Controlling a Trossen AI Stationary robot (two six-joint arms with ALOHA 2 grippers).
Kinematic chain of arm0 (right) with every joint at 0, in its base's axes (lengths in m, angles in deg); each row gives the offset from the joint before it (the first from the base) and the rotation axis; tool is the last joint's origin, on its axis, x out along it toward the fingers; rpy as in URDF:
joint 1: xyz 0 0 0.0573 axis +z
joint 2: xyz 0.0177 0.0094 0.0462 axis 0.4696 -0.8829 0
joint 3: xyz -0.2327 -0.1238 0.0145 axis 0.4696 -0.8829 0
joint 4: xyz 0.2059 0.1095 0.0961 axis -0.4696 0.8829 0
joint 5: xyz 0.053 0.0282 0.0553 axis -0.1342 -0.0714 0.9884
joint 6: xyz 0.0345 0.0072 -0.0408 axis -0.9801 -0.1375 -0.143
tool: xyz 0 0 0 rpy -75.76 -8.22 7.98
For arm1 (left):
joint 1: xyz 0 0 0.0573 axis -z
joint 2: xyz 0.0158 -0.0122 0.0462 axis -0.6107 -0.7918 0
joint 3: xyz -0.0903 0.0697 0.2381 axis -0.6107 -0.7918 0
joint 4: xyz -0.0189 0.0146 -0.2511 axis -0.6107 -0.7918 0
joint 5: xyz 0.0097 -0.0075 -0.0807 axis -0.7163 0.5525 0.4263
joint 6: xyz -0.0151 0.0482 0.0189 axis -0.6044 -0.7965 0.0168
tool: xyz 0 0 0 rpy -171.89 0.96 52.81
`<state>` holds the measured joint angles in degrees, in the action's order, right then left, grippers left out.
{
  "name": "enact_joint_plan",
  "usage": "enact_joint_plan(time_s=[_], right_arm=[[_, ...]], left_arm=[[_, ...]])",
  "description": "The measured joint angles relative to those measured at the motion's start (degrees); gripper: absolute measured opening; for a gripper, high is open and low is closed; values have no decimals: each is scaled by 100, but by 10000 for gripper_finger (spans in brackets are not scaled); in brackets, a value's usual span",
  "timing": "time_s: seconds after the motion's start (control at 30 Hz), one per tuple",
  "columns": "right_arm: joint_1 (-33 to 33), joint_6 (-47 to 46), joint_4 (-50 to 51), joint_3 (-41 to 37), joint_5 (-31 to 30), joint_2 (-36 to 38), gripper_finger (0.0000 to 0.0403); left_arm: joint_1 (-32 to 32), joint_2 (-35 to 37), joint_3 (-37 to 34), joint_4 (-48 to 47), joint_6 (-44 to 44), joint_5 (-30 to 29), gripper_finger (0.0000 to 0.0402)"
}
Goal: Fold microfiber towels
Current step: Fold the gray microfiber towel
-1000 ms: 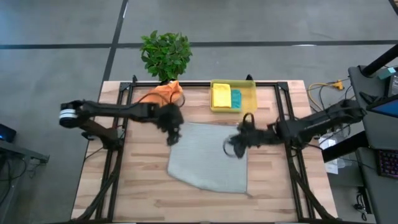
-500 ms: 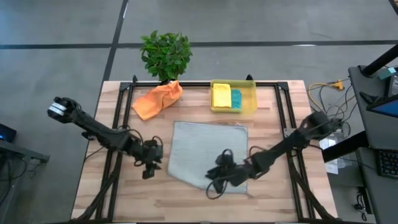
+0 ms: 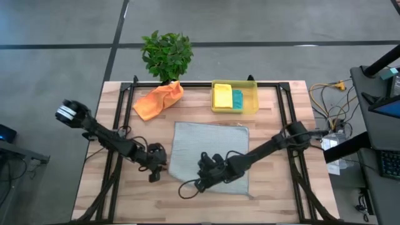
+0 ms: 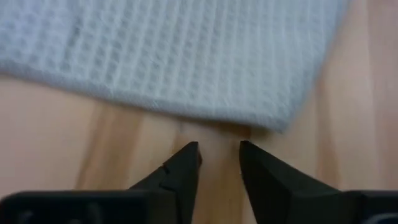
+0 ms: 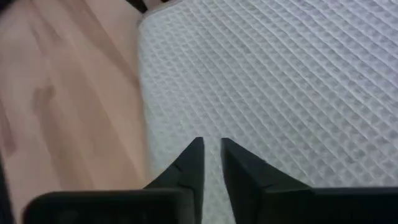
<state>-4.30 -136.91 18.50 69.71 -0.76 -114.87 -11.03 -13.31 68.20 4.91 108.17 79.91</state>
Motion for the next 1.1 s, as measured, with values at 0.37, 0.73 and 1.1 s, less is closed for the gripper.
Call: enact_joint_plan(time_s=[0.37, 0.73, 1.1], right_arm=[[-461, -292, 167, -252, 204, -198, 9], [-917, -549, 71, -763, 439, -142, 8], [-1257, -492, 155, -823, 450, -154, 8]], left_arm=[[26, -968, -3, 2158, -115, -22, 14], [50, -1067, -3, 3303, 139, 1520, 15], [50, -1058, -5, 4612, 569, 1581, 15]])
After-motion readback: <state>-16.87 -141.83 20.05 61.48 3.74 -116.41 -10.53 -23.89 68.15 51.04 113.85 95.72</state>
